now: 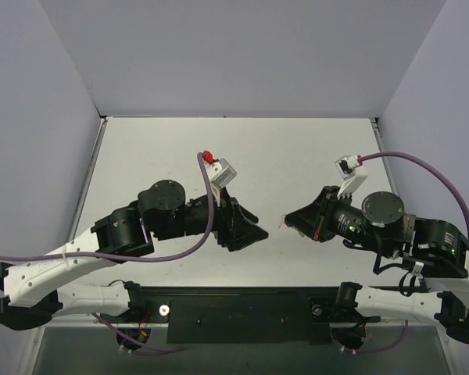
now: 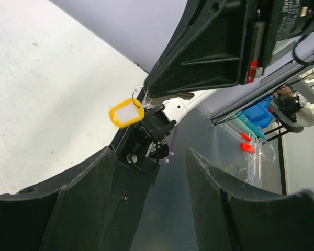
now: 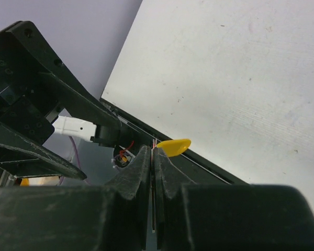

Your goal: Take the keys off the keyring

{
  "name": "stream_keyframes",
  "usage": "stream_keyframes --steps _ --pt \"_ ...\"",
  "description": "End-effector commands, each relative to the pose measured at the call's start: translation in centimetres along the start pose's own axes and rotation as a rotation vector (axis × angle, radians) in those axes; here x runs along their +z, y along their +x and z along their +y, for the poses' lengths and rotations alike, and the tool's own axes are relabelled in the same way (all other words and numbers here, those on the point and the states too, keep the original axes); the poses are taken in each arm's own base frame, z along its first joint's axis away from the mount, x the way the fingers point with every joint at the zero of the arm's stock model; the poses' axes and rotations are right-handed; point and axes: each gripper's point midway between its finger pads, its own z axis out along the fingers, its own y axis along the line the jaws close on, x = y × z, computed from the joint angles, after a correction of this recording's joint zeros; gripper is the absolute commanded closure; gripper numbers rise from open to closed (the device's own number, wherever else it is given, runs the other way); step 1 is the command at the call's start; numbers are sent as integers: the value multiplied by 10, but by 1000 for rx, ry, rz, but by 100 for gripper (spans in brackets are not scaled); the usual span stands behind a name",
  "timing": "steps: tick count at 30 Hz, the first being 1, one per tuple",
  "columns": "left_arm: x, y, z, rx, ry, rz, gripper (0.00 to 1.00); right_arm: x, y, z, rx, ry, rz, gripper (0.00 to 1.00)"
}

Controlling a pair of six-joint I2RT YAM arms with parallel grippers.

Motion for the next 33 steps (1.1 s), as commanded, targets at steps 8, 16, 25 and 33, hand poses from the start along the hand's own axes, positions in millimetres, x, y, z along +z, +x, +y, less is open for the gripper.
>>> stream_keyframes --steps 8,16,25,33 --pt "0 -25 27 -32 72 -82 44 25 15 -42 187 170 126 100" --pt "-7 -30 33 -36 70 -103 46 40 4 -32 256 76 153 100" --pt "-14 -45 21 -27 176 -76 51 25 -2 12 157 -187 177 100" --pt "-2 -41 15 -114 295 -51 61 24 2 24 150 -272 209 100"
